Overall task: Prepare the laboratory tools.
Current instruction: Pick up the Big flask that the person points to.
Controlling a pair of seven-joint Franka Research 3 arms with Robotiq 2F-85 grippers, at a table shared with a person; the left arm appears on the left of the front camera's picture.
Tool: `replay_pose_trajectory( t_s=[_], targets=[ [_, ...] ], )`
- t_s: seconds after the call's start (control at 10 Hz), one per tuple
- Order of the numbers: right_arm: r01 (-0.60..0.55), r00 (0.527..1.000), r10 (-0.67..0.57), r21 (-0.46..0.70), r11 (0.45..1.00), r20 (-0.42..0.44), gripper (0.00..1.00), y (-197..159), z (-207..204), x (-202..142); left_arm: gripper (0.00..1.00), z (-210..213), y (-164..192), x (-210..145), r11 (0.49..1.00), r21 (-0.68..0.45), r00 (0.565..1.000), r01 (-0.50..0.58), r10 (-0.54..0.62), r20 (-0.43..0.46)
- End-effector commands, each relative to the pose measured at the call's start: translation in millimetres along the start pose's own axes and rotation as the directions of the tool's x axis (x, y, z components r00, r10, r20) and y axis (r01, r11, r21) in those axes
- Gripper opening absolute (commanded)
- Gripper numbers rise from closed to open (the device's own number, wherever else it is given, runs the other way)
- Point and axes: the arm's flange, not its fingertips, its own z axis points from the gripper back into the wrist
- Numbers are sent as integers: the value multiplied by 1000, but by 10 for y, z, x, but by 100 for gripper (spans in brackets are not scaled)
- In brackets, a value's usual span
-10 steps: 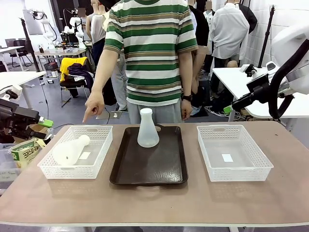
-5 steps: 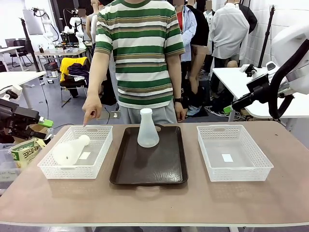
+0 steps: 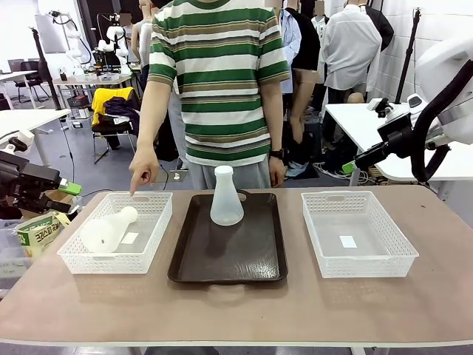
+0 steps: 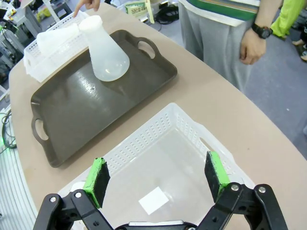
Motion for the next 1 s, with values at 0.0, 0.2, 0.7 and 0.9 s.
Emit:
replay_pose_trajectory(
  t_s=[0.0, 0.2, 0.7, 0.9],
  targets=[
    [-3, 1000, 3, -12, 1000, -3, 100, 5, -12, 10, 100, 1, 11, -1, 1000, -19, 1000, 6, -5, 14],
    [-3, 1000, 3, -12, 1000, -3, 100, 5, -12, 10, 100, -135, -124, 183, 997, 74, 998, 18, -14, -63],
    [-3, 1000, 3, -12, 1000, -3, 100, 5, -12, 10, 100, -972, -396, 1316, 837, 532, 954, 124, 48, -297],
    [-3, 1000, 3, -12, 1000, -3, 100, 5, -12, 10, 100, -1309, -313, 1707, 791, 599, 928, 129, 117, -354]
  ],
)
